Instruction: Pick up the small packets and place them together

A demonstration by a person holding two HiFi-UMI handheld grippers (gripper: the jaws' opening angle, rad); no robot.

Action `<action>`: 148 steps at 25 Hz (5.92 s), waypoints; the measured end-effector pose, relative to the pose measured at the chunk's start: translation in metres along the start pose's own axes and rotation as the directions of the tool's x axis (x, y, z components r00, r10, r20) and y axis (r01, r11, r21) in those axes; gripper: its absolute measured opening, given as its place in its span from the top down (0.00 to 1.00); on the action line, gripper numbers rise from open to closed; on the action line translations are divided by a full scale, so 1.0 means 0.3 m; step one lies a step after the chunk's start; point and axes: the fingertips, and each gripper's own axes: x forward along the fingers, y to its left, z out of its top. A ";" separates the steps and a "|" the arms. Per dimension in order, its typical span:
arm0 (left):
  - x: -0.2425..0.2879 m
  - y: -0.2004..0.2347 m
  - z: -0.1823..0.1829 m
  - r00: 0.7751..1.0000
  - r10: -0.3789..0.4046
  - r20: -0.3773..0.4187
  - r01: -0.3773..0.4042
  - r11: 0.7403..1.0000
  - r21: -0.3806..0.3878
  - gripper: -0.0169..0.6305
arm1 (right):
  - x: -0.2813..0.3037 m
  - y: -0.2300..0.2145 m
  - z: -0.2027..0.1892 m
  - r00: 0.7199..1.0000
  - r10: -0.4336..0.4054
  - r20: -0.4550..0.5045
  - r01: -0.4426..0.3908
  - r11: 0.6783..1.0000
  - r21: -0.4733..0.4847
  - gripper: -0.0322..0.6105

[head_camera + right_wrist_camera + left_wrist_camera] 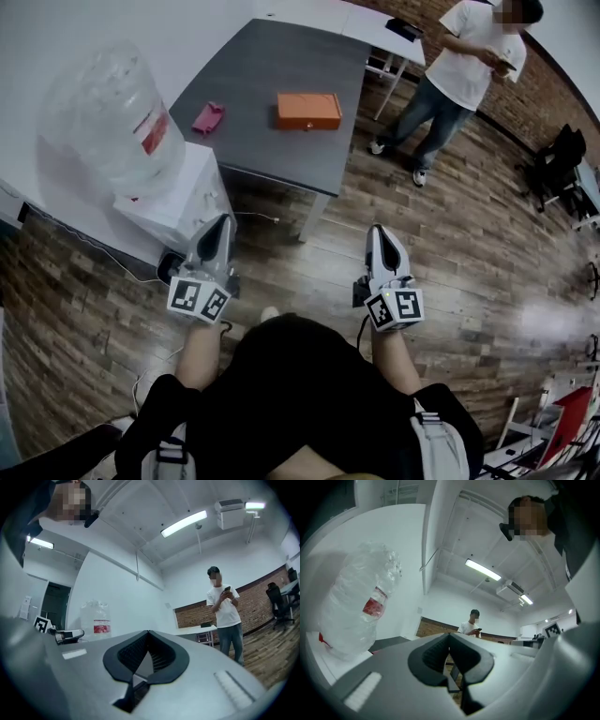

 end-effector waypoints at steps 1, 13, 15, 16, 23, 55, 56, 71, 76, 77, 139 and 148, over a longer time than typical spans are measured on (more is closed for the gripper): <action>0.006 0.017 -0.007 1.000 -0.001 -0.007 0.001 1.000 -0.006 0.97 | 0.012 0.007 -0.007 1.000 -0.003 -0.005 0.003 1.000 -0.001 0.95; 0.147 0.101 -0.068 0.999 -0.010 -0.047 0.010 1.000 -0.010 0.97 | 0.130 -0.123 -0.072 0.996 -0.086 -0.024 0.087 0.996 0.036 0.95; 0.182 0.122 -0.068 0.999 0.010 -0.042 -0.010 1.000 0.006 0.97 | 0.194 -0.159 -0.091 0.997 -0.073 -0.026 0.074 0.996 0.053 0.95; 0.199 0.136 -0.069 0.999 0.026 -0.040 -0.025 1.000 0.011 0.97 | 0.232 -0.175 -0.097 0.998 -0.062 -0.027 0.064 0.996 0.059 0.95; 0.376 0.209 -0.069 0.995 0.103 0.004 -0.103 0.994 0.028 0.97 | 0.515 -0.278 -0.069 0.999 0.049 0.017 -0.049 0.997 0.052 0.95; 0.965 0.437 -0.366 0.981 0.073 -0.177 -0.066 0.997 0.047 0.97 | 1.107 -0.463 -0.371 0.960 0.099 -0.264 -0.098 0.995 0.015 0.95; 0.974 0.447 -0.385 0.979 0.069 -0.192 -0.062 0.997 0.044 0.97 | 1.122 -0.455 -0.395 0.955 0.095 -0.282 -0.095 0.995 0.013 0.95; 1.046 0.564 -0.546 0.941 0.020 -0.339 -0.022 1.000 -0.004 0.97 | 1.280 -0.408 -0.844 0.771 0.032 -0.636 -0.038 0.999 0.004 0.80; 1.035 0.588 -0.559 0.936 0.031 -0.350 -0.038 0.999 -0.012 0.97 | 1.306 -0.426 -0.961 0.700 0.009 -0.714 0.001 1.000 0.014 0.75; 1.028 0.592 -0.560 0.935 0.036 -0.353 -0.044 0.999 -0.013 0.97 | 1.308 -0.427 -0.982 0.684 0.006 -0.730 0.005 1.000 0.013 0.74; 0.977 0.553 -0.679 0.902 -0.034 -0.430 -0.006 0.996 -0.090 0.97 | 1.080 -0.401 -1.098 0.546 -0.082 -0.834 0.122 0.992 -0.018 0.84; 0.981 0.545 -0.694 0.897 -0.033 -0.442 -0.007 0.996 -0.088 0.97 | 1.050 -0.394 -1.095 0.551 -0.072 -0.831 0.120 0.993 -0.006 0.85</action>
